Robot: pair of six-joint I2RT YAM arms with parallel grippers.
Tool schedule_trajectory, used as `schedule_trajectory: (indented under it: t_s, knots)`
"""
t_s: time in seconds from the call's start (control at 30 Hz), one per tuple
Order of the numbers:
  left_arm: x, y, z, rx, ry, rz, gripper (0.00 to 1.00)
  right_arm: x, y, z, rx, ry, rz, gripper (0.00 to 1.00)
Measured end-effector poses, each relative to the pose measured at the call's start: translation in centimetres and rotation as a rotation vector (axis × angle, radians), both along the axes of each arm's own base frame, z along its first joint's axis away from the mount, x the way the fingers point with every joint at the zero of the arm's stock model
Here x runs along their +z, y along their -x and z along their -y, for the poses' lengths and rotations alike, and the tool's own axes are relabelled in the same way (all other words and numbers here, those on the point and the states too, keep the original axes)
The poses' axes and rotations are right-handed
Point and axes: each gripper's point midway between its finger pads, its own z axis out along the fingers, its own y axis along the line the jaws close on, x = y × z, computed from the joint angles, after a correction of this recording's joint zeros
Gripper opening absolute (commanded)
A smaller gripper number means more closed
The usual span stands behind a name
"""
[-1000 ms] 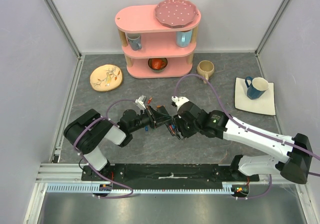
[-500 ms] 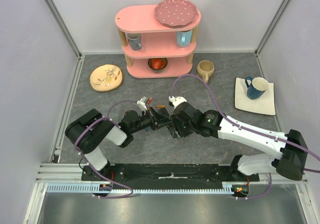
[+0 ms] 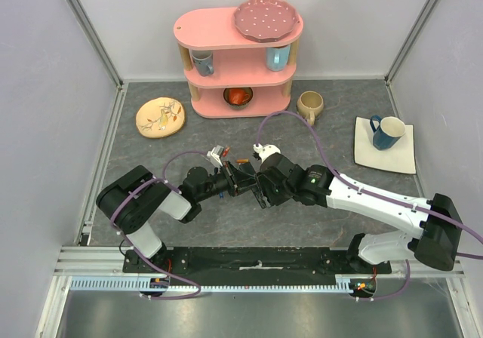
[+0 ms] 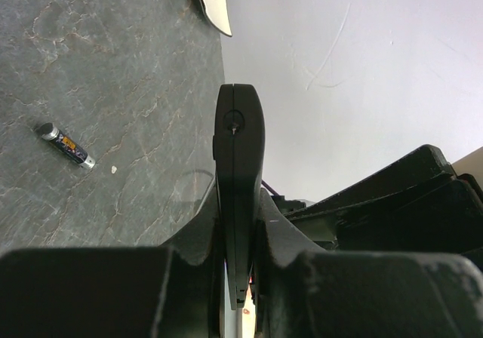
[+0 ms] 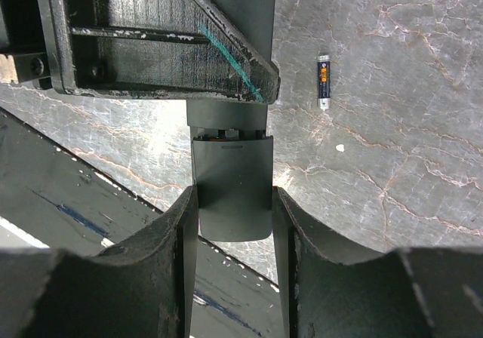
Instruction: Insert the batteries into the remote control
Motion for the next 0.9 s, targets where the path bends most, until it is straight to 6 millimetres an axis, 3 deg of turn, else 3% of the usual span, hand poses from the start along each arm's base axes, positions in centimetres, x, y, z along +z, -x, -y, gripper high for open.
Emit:
schedule_trajectory:
  t_s: [0.9]
  knots:
    - [0.55,0.1,-0.01,0.005,0.009,0.012,0.02,-0.04,0.17,-0.49,-0.009,-0.017,-0.01,0.27]
